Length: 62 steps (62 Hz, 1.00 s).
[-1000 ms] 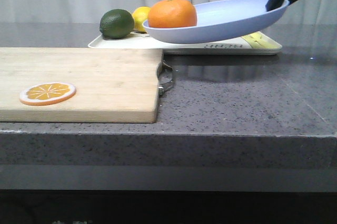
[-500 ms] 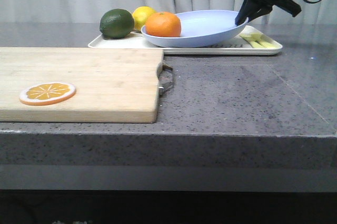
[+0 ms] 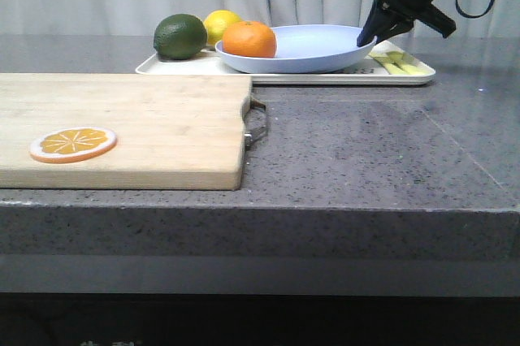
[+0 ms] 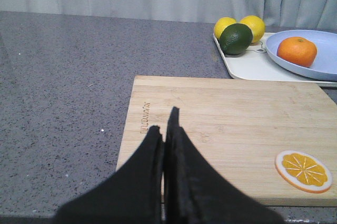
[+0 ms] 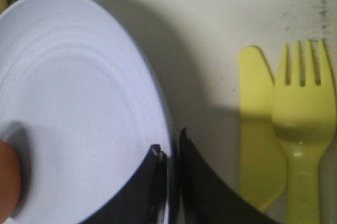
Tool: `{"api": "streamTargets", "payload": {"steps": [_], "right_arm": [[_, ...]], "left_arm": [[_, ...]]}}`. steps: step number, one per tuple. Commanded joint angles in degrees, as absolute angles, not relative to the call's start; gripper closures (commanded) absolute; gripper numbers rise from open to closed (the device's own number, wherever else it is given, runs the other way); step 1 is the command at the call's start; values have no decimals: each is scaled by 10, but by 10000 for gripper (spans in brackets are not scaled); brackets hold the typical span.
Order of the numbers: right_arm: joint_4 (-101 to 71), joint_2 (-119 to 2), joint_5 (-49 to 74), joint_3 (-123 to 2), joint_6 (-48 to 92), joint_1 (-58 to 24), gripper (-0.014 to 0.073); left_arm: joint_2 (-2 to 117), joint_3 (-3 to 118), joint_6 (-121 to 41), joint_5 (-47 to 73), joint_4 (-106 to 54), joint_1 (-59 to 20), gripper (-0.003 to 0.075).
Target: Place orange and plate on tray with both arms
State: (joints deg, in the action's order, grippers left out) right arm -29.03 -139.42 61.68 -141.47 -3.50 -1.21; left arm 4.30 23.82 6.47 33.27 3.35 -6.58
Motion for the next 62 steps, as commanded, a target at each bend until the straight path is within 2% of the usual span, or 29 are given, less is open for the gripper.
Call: {"api": "streamTargets", "payload": {"steps": [1,6,12,22,33,38,43,54,62], "right_arm": [[-318,-1354,603,-1436,-34,-13,330],[-333,-1354,607,-1436,-32,-13,245],[-350,-1353,615,-1439,-19,-13,201],[-312,-1338,657,-1469,-19,-6,174],[-189,-1302,728,-1496,-44,-1,186],[-148,-1284,766,-1500,-67,-4,245],[-130,-1258,766,-1488,-72,-9,345],[-123,-1168,766,-1415,-41,-22,671],[-111,-1078,766,-1306,0,-22,654]], "left_arm": [[50,252,69,283,34,-64,738],[50,252,69,283,34,-64,738],[50,252,69,283,34,-64,738],[50,252,69,278,34,-64,738],[50,252,69,278,33,-64,738],[50,252,69,278,33,-64,738],[50,252,69,278,33,-64,738],[50,252,69,278,33,-64,738],[50,252,69,278,33,-64,738]]}}
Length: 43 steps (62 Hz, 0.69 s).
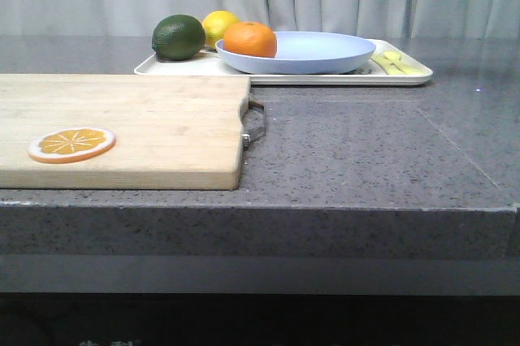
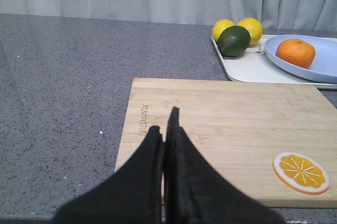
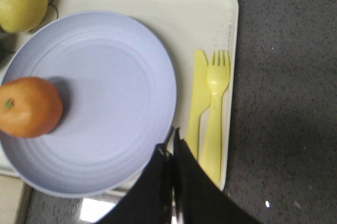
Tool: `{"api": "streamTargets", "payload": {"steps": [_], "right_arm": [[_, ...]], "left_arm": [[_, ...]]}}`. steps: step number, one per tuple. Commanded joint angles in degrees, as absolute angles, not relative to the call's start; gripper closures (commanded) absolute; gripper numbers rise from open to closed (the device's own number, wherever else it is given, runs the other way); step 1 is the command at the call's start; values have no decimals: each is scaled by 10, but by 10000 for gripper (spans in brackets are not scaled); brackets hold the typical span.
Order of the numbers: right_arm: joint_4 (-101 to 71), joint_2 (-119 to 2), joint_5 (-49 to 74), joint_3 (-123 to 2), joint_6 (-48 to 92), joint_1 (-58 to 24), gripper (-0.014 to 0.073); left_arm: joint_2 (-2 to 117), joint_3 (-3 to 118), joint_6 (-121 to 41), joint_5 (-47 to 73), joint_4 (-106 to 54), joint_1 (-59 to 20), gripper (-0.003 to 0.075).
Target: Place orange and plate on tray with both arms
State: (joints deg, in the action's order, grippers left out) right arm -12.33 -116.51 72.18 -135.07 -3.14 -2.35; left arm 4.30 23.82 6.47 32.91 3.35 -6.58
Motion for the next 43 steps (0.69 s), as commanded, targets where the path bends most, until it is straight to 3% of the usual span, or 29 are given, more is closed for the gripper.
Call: {"api": "streamTargets", "payload": {"steps": [1,27,43], "right_arm": [[-107,-1068,766,-1285,3,-22,654],[24,-760,750,-846,11,-22,654],[7,-574,584,-613,0,-22,654]], "left_arm": [[50,252,69,278,33,-64,738],[50,252,69,279,33,-64,738],[50,251,69,279,33,-64,738]]}}
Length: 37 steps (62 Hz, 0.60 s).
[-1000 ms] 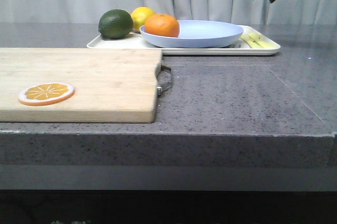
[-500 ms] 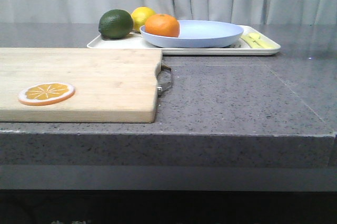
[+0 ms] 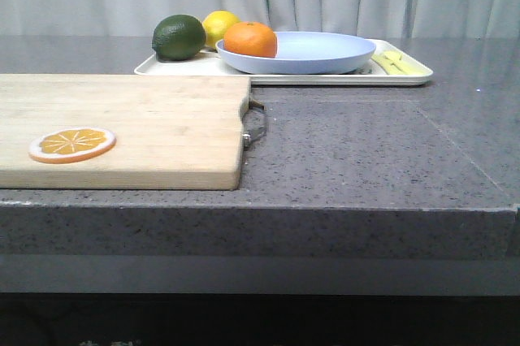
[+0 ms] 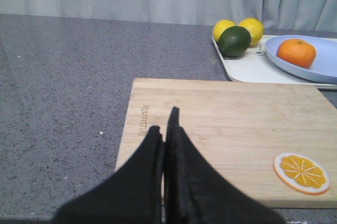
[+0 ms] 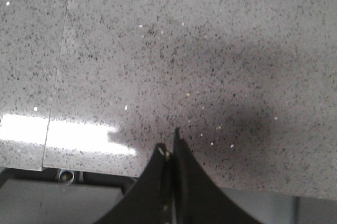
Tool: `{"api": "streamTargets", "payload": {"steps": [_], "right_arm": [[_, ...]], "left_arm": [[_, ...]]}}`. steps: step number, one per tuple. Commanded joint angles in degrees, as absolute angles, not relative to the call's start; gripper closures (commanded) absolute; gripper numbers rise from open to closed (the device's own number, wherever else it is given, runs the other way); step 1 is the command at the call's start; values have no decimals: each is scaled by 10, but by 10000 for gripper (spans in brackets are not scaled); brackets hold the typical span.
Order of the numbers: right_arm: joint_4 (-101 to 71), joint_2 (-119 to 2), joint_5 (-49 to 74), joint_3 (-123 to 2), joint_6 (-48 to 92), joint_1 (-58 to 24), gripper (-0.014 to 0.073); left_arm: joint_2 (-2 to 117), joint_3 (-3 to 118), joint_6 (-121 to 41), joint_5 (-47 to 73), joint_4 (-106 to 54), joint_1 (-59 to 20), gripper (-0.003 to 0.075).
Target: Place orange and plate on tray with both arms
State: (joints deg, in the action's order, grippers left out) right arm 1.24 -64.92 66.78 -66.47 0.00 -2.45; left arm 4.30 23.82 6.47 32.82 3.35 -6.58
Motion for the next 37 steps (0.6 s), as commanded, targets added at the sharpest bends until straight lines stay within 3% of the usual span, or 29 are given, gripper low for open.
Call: {"api": "streamTargets", "payload": {"steps": [1,21,37], "right_arm": [[5,-562,566,-599,0,-22,654],[0,-290,308,-333,0,-22,654],[0,-199,223,-268,0,-22,654]], "left_arm": [[50,251,69,279,33,-64,738],[50,251,69,279,33,-64,738],[50,248,69,278,33,-64,738]]}}
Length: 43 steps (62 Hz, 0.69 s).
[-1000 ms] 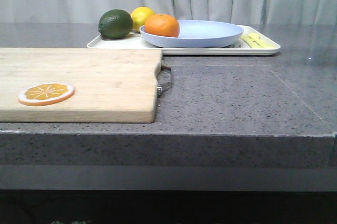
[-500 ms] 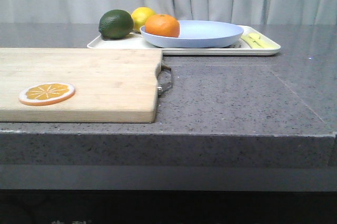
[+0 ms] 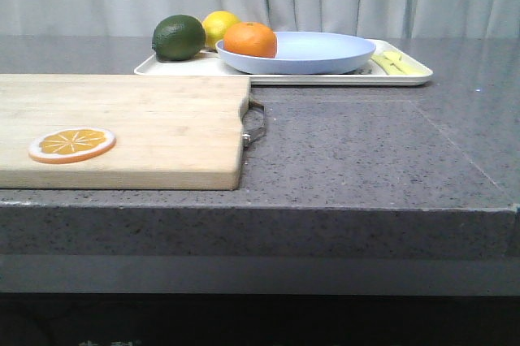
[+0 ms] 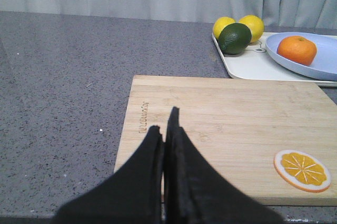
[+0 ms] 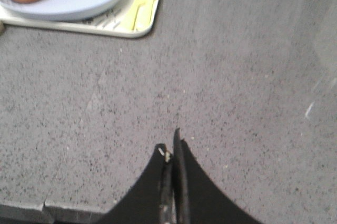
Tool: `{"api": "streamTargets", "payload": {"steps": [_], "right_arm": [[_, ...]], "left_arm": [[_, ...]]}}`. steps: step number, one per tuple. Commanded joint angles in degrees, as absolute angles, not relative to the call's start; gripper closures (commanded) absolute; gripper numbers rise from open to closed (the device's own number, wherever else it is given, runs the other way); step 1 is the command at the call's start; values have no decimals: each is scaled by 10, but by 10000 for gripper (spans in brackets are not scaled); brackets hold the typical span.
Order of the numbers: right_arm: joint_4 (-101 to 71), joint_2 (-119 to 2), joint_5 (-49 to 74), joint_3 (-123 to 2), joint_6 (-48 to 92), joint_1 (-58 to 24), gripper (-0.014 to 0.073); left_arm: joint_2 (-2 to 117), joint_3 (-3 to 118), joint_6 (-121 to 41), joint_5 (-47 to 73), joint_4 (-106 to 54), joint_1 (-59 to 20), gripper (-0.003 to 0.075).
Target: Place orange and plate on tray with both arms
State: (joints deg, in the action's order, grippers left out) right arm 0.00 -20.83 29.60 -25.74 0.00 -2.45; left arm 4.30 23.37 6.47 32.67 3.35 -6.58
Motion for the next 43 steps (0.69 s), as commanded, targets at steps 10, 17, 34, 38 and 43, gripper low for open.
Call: {"api": "streamTargets", "payload": {"steps": [10,17,34,38,43], "right_arm": [[0,-198,220,-267,0,-22,654],[0,-198,227,-267,0,-22,654],[0,-198,229,-267,0,-22,654],[0,-198,229,-267,0,-22,654],[0,-198,229,-267,0,-22,654]], "left_arm": [[50,248,69,278,33,-64,738],[50,248,69,278,33,-64,738],[50,248,69,279,33,-64,738],[50,248,69,279,33,-64,738],[50,248,69,279,33,-64,738]]}}
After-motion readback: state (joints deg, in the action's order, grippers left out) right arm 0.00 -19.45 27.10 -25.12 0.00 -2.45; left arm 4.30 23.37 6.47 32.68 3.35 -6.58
